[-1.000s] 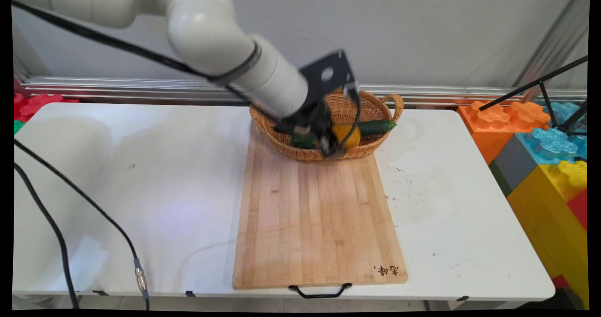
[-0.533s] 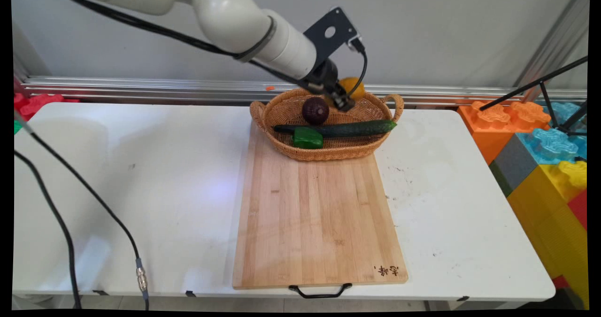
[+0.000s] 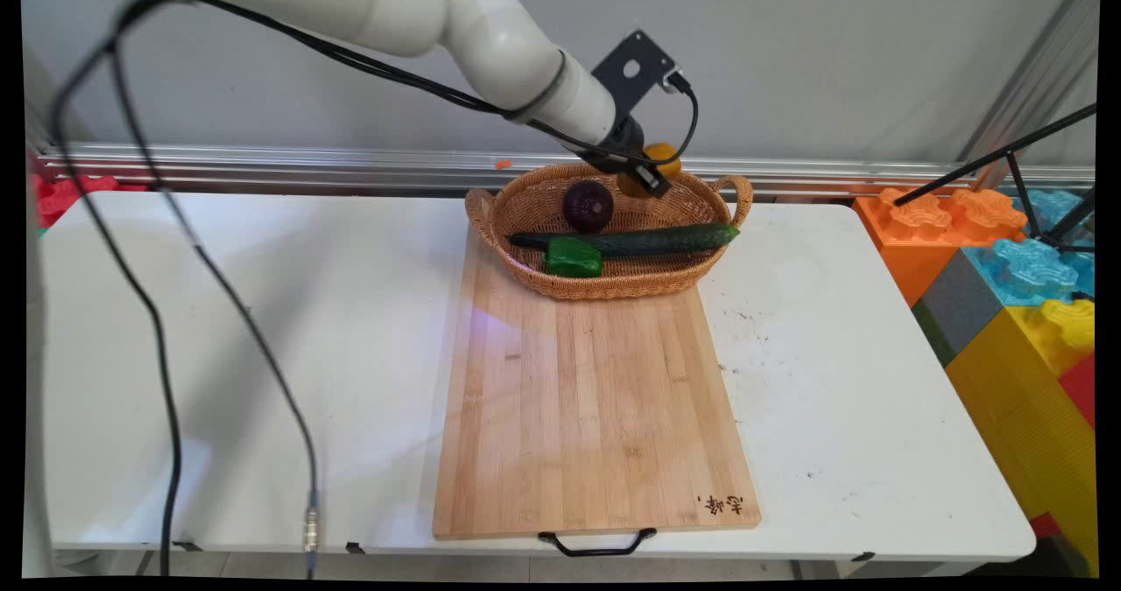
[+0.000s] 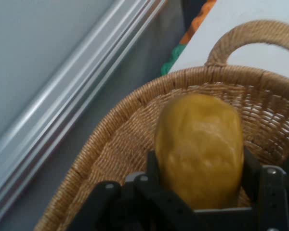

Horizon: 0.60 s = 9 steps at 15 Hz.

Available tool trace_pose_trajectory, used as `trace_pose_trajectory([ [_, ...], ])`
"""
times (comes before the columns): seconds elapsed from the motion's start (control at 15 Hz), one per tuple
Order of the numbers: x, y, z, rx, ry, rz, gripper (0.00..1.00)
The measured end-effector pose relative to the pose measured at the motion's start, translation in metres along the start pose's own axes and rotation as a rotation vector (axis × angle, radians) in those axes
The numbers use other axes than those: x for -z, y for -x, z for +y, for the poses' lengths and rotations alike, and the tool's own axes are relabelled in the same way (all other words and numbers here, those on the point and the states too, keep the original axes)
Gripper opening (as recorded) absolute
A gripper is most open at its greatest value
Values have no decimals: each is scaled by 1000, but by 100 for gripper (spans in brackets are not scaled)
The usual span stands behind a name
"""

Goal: Place the picked object in the vegetable basket

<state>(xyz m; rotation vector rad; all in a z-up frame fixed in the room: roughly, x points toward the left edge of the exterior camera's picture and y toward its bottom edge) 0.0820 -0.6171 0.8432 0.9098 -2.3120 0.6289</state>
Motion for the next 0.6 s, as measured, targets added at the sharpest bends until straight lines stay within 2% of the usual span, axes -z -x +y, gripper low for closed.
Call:
trace_pose_trajectory([
  [0.13, -27, 1, -5, 46, 14, -21, 0],
  [0.4, -57, -1, -8, 91, 38, -39, 0],
  [0.47, -64, -2, -7, 100, 44, -44, 100],
  [0.6, -72, -6, -5, 112, 56, -51, 100],
])
